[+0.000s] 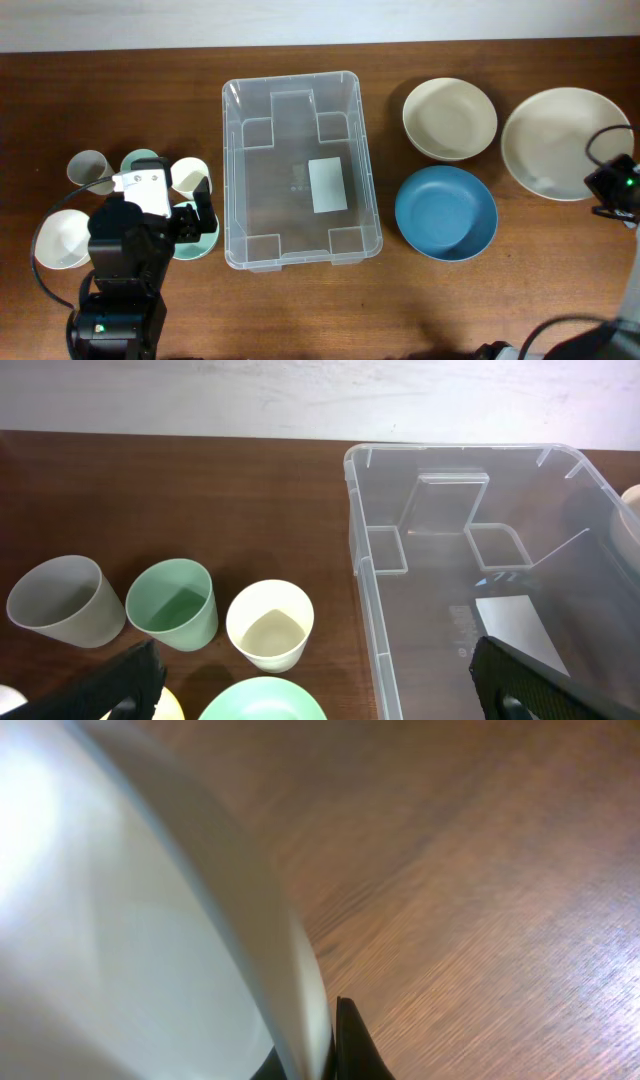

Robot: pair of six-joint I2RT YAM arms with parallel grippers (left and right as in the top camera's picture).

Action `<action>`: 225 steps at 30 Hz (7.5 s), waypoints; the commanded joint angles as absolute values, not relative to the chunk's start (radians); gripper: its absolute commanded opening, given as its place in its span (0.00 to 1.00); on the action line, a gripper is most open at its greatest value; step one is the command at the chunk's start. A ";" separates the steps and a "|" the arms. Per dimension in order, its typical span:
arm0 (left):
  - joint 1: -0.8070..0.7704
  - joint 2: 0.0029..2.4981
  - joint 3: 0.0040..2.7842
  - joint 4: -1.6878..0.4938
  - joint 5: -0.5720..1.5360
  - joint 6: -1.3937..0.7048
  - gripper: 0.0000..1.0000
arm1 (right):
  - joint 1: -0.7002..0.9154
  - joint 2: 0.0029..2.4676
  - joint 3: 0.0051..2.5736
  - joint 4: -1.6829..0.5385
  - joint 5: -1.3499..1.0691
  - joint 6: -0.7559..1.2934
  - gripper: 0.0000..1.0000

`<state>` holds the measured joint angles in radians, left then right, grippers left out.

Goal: Pack container
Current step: 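Carry the cream bowl left and lower it into the container, then move the right gripper to the rim of the back cream bowl, then lift the back cream bowl and stack it in the container, then move the right gripper to the rim of the teal bowl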

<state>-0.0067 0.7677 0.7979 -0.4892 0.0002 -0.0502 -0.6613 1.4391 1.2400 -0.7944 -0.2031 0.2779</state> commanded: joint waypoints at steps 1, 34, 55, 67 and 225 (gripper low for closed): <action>-0.001 0.765 0.815 -0.487 0.004 -0.060 1.00 | -0.540 1.369 1.326 -0.838 -0.213 0.182 0.04; -0.001 0.830 0.815 -0.511 0.004 -0.060 1.00 | 0.406 2.222 2.052 -0.942 -0.112 0.165 0.04; -0.001 0.830 0.815 -0.510 0.004 -0.059 1.00 | 0.219 2.115 2.539 -1.272 0.109 0.339 0.68; -0.001 0.830 0.815 -0.510 0.004 -0.059 1.00 | -0.304 2.154 2.314 -1.351 -0.368 0.277 0.92; -0.001 0.832 0.815 -0.546 0.004 -0.060 1.00 | -0.403 1.755 0.952 -0.773 -0.411 0.360 0.78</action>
<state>-0.0067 0.8333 0.7986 -0.5453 0.0002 -0.0502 -0.4221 1.7267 0.9562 -0.7803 -0.3801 0.3859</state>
